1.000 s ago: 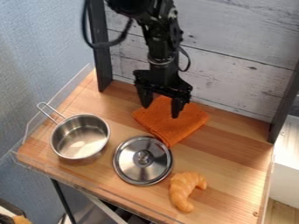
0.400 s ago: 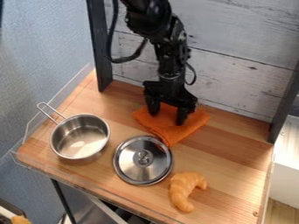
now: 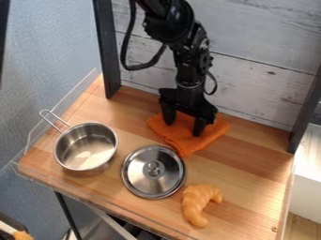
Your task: Move the towel to the bottom right corner of the desk
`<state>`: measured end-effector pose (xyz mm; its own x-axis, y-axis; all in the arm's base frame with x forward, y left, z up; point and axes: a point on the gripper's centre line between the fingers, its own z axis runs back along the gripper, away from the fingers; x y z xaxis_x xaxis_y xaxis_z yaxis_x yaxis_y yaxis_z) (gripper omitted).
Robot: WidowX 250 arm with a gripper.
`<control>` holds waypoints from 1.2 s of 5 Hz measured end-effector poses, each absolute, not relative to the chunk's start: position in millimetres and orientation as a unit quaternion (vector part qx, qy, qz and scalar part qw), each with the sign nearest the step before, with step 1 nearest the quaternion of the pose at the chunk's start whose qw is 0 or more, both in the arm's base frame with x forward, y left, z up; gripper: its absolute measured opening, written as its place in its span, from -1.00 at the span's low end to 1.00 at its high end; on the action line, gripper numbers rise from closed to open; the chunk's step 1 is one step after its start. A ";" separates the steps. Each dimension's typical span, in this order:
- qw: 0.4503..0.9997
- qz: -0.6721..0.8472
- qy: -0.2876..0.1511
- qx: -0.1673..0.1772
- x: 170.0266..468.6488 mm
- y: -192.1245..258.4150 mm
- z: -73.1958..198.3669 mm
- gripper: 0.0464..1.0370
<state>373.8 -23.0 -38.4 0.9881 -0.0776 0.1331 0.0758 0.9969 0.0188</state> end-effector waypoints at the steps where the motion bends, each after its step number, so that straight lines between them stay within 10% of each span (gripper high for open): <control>1: 0.996 -0.056 -0.064 -0.001 366.0 -45.8 -39.9 0.93; 6: 0.981 -0.187 -0.046 -0.016 318.5 -147.3 -39.9 0.93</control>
<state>318.5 -147.3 -39.9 0.9261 -0.3648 0.0960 0.3677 0.9299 -0.0134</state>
